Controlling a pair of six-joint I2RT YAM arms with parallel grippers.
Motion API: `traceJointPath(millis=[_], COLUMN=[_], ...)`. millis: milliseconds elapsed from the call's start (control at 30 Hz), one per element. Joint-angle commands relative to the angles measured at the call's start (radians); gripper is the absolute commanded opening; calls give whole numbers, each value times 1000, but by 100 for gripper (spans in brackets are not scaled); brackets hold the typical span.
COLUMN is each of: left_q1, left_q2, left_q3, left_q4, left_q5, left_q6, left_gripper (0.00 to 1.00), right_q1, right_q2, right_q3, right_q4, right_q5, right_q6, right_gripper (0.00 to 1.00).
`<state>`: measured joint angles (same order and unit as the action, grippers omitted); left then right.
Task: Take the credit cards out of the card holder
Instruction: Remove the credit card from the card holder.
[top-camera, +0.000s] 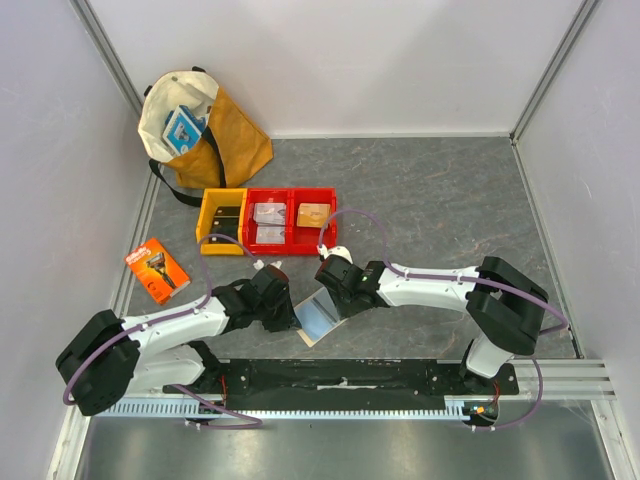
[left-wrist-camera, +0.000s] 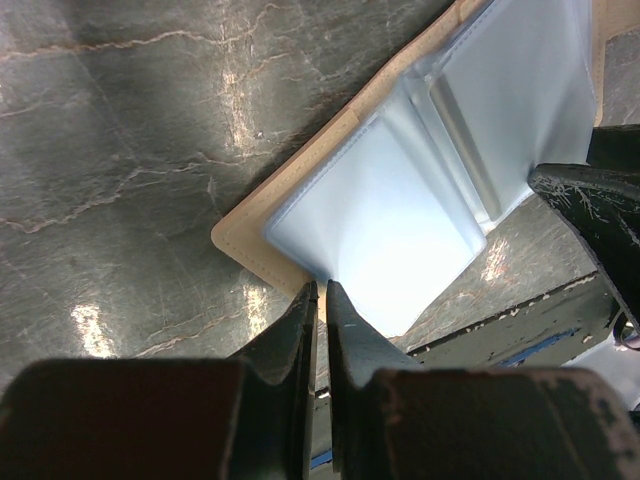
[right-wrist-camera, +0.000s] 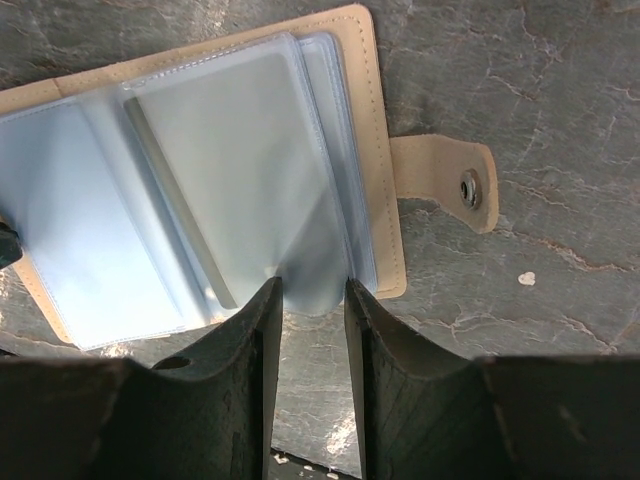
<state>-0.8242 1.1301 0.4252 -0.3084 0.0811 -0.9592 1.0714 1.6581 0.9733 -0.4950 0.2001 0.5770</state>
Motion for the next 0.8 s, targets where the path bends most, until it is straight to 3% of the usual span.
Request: traceJointPath(millis=[0, 433, 767], left_q1=[-9, -12, -12], left_q2=[-9, -1, -1], left_q3=[6, 12, 11], left_q4=[-15, -15, -15], left_q5=[-11, -11, -12], left_q6=[31, 34, 36], left_gripper=[13, 12, 12], right_q1=[4, 27, 41], right_q2=[-23, -14, -6], right_q3=[36, 94, 100], right_q4=[-36, -56, -5], right_q5=[9, -2, -50], right_q6=[-22, -52, -85], right_gripper=[37, 36, 11])
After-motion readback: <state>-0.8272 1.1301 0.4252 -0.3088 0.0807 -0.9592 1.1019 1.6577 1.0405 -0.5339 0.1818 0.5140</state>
